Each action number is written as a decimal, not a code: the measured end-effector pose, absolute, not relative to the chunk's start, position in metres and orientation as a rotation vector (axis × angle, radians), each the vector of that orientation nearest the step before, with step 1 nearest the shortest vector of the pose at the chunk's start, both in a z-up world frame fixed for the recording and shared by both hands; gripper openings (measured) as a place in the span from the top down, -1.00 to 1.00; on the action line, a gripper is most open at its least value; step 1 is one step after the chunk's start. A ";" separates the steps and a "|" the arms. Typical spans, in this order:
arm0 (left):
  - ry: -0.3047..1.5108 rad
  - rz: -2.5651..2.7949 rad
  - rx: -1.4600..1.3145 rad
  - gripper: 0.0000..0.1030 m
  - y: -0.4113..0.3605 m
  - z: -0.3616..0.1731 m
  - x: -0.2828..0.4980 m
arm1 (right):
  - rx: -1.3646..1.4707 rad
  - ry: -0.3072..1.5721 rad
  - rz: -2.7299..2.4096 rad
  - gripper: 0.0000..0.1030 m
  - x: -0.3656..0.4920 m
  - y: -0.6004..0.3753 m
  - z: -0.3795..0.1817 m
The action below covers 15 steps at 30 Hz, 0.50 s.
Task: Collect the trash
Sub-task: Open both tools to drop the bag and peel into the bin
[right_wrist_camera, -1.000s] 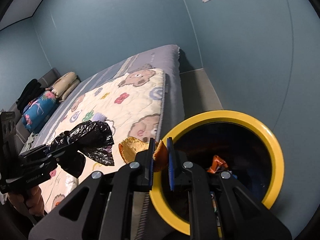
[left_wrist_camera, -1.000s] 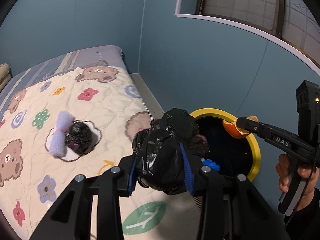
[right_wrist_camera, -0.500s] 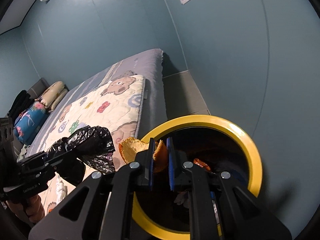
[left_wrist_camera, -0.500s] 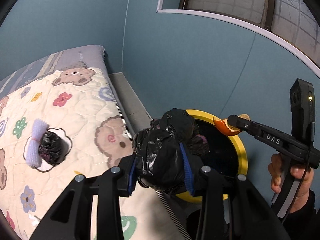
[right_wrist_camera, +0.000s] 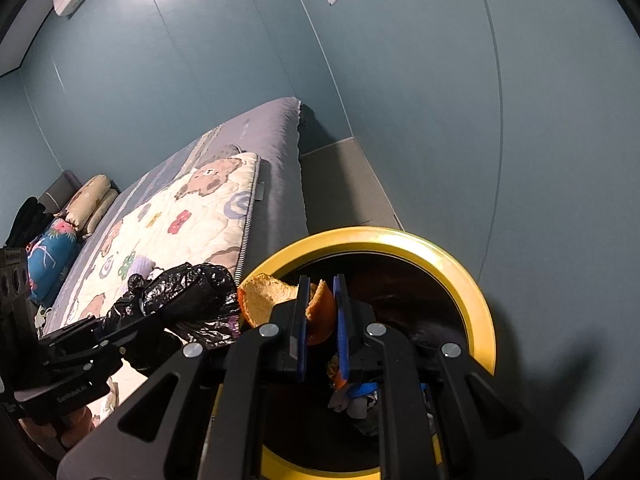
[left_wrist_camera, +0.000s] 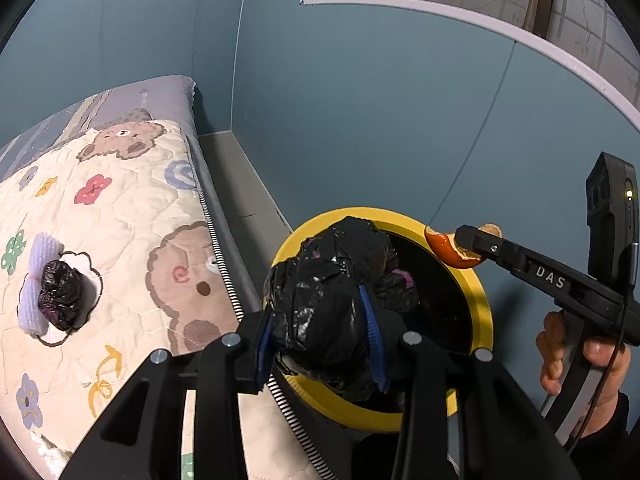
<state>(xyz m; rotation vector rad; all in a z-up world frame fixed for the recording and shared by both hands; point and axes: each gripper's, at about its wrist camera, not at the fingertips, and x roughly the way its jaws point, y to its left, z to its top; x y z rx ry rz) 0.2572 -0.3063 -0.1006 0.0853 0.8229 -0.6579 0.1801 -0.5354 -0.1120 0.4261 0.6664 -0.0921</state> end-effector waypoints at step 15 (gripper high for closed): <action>0.882 -0.670 0.016 0.12 -0.322 -0.115 0.270 | 0.476 0.683 -0.148 0.76 0.184 -0.551 -0.133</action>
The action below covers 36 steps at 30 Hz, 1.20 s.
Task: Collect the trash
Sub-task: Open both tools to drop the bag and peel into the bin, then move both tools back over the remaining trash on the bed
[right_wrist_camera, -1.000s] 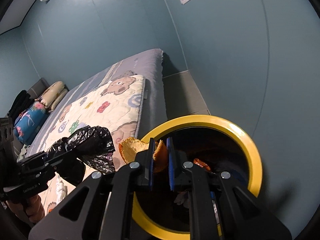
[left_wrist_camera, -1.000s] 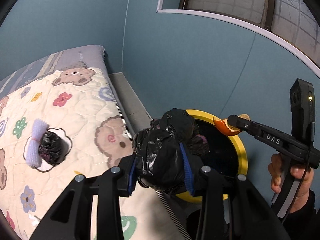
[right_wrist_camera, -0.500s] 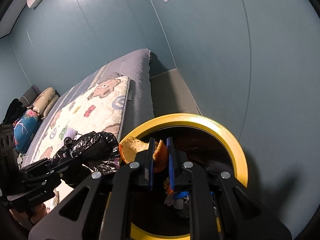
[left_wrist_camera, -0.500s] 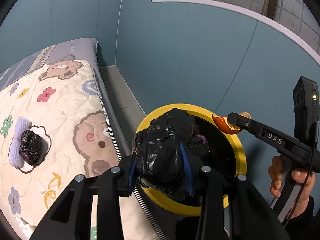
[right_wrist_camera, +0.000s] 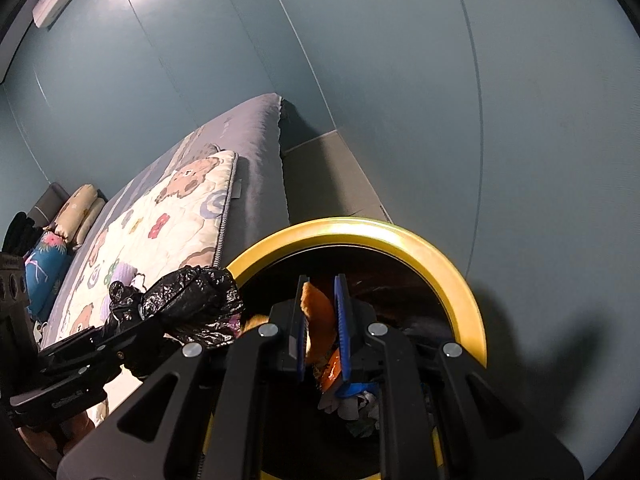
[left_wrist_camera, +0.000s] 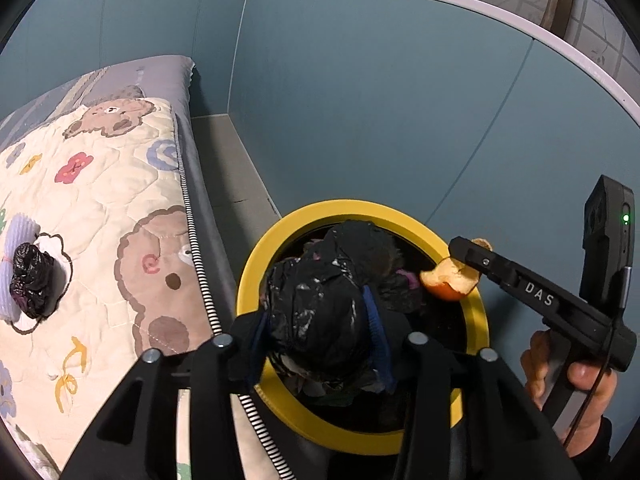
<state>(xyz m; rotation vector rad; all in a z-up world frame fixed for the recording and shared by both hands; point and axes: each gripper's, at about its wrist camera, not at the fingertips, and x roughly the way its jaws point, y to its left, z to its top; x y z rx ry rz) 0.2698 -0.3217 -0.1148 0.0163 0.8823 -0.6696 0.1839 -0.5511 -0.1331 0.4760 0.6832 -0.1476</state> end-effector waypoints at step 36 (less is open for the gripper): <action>0.800 -0.385 0.016 -0.83 -0.150 -0.101 0.253 | 0.412 0.675 0.066 -0.15 0.161 -0.451 -0.111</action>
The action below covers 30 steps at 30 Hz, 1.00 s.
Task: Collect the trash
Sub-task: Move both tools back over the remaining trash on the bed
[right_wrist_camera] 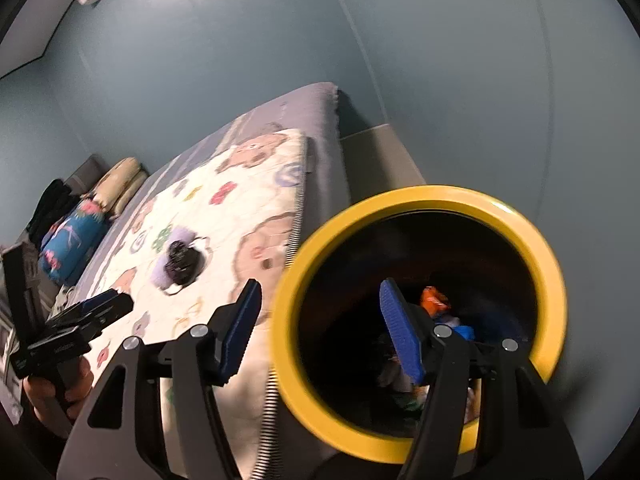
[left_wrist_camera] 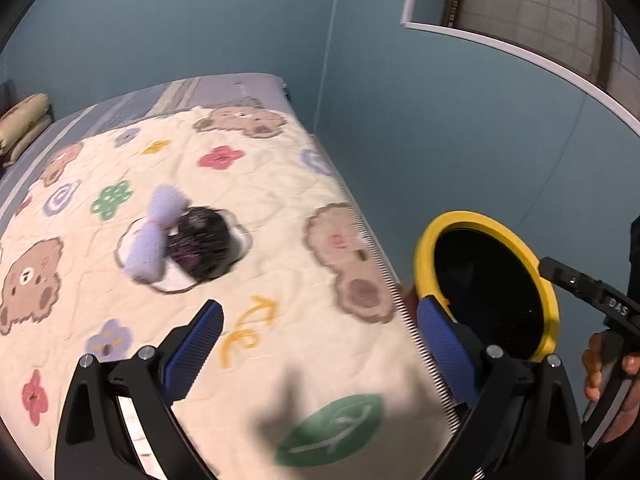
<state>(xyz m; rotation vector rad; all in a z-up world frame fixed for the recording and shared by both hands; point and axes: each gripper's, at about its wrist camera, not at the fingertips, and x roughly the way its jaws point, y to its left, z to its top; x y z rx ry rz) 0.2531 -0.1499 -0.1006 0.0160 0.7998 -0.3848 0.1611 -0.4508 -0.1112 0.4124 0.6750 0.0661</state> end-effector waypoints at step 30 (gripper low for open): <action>0.946 -0.197 0.004 -0.83 0.002 -0.163 0.223 | 0.223 0.755 0.466 -0.23 0.112 -0.270 -0.102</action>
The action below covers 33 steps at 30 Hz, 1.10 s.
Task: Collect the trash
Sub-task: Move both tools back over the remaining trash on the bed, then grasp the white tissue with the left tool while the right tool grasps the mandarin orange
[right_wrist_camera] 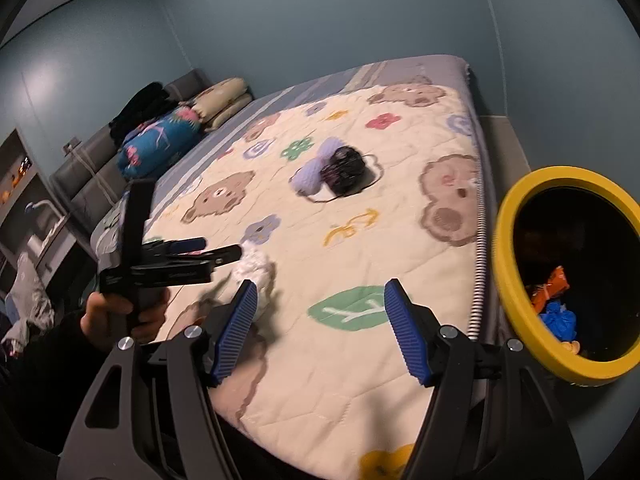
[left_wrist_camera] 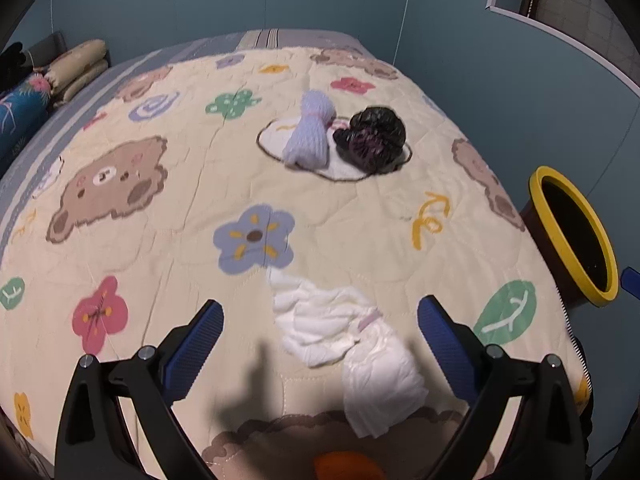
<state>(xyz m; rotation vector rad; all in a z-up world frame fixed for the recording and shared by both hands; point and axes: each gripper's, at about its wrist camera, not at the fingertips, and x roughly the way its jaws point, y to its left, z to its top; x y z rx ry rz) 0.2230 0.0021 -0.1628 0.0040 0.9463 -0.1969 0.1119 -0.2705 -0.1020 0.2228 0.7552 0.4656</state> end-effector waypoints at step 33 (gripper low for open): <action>1.064 -0.427 -0.181 0.69 0.018 -0.212 0.240 | -0.080 0.992 0.812 0.03 0.118 -0.065 -0.198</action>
